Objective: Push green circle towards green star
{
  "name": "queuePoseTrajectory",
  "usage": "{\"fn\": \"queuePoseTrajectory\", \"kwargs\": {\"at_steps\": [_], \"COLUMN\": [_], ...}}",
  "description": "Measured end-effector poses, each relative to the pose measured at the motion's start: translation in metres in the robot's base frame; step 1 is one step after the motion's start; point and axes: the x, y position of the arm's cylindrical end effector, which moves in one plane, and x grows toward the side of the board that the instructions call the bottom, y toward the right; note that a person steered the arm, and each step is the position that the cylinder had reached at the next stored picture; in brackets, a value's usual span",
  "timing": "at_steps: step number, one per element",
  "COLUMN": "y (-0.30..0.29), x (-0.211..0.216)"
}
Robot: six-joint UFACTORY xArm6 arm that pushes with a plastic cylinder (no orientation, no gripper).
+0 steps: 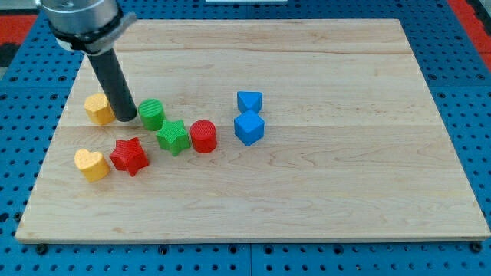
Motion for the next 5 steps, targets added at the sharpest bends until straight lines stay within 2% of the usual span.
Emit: {"fn": "queuePoseTrajectory", "kwargs": {"at_steps": [2,3,4,5], "y": [-0.013,-0.077,-0.069,-0.026], "x": [-0.068,-0.048,-0.015,-0.041]}}
